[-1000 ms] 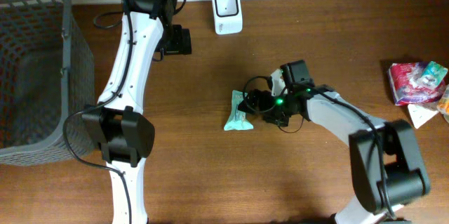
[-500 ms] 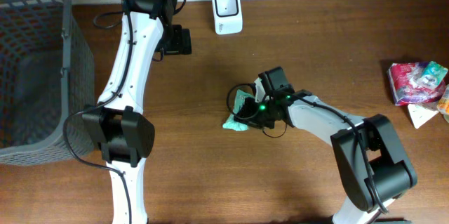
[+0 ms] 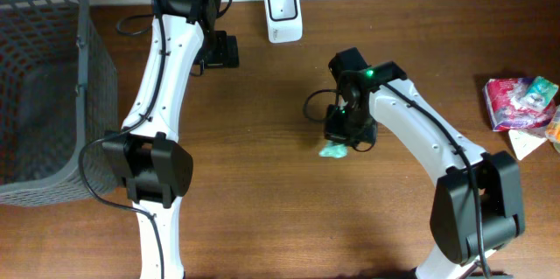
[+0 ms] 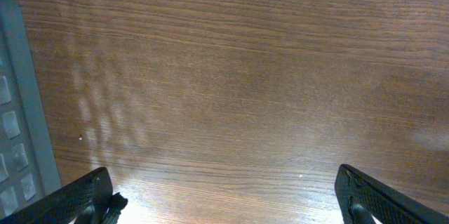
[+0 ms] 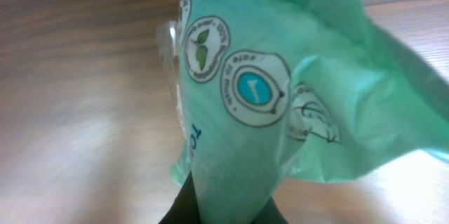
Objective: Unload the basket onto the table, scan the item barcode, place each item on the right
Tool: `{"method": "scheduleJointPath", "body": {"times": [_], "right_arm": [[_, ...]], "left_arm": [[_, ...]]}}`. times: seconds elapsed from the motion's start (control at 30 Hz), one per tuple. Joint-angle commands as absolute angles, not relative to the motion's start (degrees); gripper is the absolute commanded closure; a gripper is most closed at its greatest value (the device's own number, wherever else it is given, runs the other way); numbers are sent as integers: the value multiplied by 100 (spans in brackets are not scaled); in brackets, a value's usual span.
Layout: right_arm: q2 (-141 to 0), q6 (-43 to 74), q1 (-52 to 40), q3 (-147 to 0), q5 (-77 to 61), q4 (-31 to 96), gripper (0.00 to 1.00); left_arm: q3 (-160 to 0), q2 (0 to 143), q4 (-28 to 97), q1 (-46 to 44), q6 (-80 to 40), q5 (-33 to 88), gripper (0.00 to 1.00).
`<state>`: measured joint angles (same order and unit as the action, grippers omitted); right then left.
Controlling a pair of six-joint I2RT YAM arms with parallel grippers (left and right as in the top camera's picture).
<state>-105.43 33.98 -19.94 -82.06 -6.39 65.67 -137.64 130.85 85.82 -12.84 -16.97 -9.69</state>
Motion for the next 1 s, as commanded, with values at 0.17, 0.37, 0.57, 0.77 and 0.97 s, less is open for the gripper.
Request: {"method": "scheduleJointPath", "body": {"times": [0.17,0.37,0.57,0.77,0.97], "right_arm": [[-10884,5312,-1986,-7929,1743,6976,96],[-11369,5452,-1986,-7929,1850,6963,96],[-11408,5234,-2043,-7929,1719,6877,91],[-11417,5221,-2471,-7929,1553,6582,71],[-11417,4652,-2777,-8114,1039,6169,52]], "left_arm": [[-13837,13137,8580,-1306,-1754,-1015,1],[-13837,13137,8580,-1306,-1754,-1015,1],[-13837,13137,8580,-1306,-1754,-1015,1],[-13837,13137,8580,-1306,-1754,-1015,1],[-13837,13137,8580,-1306,-1754,-1015,1]]}}
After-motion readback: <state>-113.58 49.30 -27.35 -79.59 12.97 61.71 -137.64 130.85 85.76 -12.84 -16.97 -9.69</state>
